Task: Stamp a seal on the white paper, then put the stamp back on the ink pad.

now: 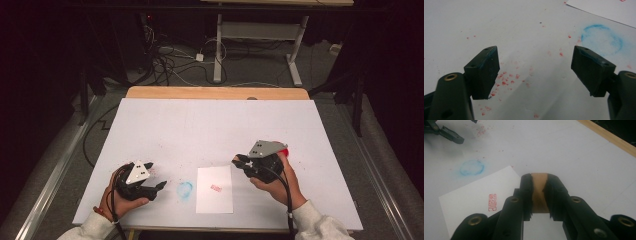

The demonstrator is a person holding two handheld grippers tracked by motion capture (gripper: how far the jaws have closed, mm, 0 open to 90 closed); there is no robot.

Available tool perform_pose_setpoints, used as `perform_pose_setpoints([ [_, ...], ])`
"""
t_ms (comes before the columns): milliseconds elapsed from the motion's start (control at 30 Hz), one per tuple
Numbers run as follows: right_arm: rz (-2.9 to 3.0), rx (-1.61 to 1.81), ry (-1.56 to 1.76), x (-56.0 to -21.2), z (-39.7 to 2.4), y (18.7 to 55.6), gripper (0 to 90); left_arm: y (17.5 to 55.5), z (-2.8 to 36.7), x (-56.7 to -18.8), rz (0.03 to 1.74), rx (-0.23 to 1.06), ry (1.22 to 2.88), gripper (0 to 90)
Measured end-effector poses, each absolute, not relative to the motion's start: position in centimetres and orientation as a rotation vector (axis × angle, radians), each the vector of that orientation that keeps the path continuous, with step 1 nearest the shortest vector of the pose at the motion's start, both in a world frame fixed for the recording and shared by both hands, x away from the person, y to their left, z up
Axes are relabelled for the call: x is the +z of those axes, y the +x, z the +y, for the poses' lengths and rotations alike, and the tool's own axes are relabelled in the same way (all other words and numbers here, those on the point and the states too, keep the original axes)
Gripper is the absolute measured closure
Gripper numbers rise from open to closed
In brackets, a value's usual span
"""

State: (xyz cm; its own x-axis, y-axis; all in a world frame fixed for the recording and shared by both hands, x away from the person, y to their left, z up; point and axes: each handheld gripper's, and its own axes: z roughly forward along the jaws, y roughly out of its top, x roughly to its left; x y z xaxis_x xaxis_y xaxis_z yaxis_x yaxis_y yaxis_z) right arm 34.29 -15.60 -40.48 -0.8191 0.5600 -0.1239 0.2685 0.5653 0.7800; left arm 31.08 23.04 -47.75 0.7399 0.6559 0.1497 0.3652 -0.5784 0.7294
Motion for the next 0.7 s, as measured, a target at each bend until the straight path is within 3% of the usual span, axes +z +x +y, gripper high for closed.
perform_pose_setpoints([
  [700,2.312,1.105,0.801,-39.0,-19.8,35.6,76.0,31.2,22.9,-47.7,0.752,0.530,2.238,22.1],
])
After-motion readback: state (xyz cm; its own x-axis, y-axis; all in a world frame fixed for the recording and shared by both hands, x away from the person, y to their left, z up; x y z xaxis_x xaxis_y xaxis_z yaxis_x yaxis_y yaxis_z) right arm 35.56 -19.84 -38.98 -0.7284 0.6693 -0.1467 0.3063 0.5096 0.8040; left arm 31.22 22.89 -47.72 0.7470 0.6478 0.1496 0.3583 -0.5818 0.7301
